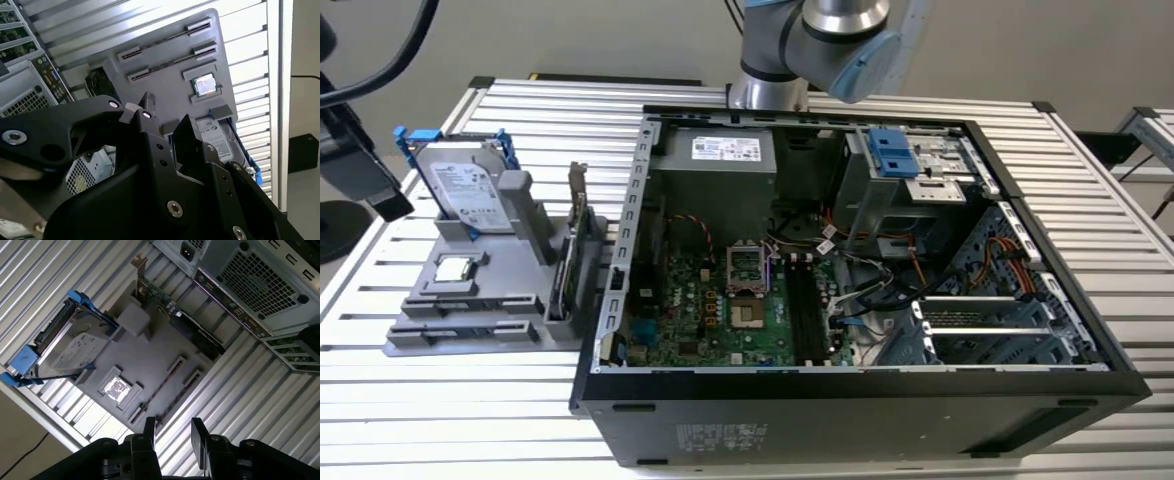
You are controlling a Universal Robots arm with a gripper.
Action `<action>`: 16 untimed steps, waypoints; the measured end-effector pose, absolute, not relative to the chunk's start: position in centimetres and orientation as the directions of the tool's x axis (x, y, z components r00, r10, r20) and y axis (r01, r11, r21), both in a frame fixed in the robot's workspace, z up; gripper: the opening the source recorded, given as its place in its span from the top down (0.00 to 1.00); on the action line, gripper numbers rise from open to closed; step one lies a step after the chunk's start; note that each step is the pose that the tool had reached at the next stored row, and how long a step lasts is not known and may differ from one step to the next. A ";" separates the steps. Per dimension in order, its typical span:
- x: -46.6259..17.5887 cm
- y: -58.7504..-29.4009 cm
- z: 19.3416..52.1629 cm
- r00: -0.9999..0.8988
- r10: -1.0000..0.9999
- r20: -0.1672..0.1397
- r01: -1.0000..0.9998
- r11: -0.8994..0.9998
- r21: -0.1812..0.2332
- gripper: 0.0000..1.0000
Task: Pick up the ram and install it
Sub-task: 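Pick up the ram and move it above insertion slot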
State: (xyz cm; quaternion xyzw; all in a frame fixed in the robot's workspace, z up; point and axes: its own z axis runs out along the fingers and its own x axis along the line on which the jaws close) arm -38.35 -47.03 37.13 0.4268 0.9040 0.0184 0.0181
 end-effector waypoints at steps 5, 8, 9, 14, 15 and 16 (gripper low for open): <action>-38.4 -47.0 37.1 -0.586 0.810 -0.017 0.809 0.586 0.048 0.00; -38.4 -47.0 37.1 -0.557 0.830 -0.017 0.829 0.557 0.048 0.00; -38.4 -47.0 37.1 -0.547 0.837 -0.017 0.836 0.547 0.048 0.00; -38.4 -47.0 37.0 -0.496 0.868 -0.017 0.867 0.496 0.048 0.00; -38.4 -47.0 37.0 -0.486 0.874 -0.017 0.873 0.486 0.048 0.00; -38.4 -47.0 37.0 -0.476 0.879 -0.017 0.878 0.476 0.048 0.00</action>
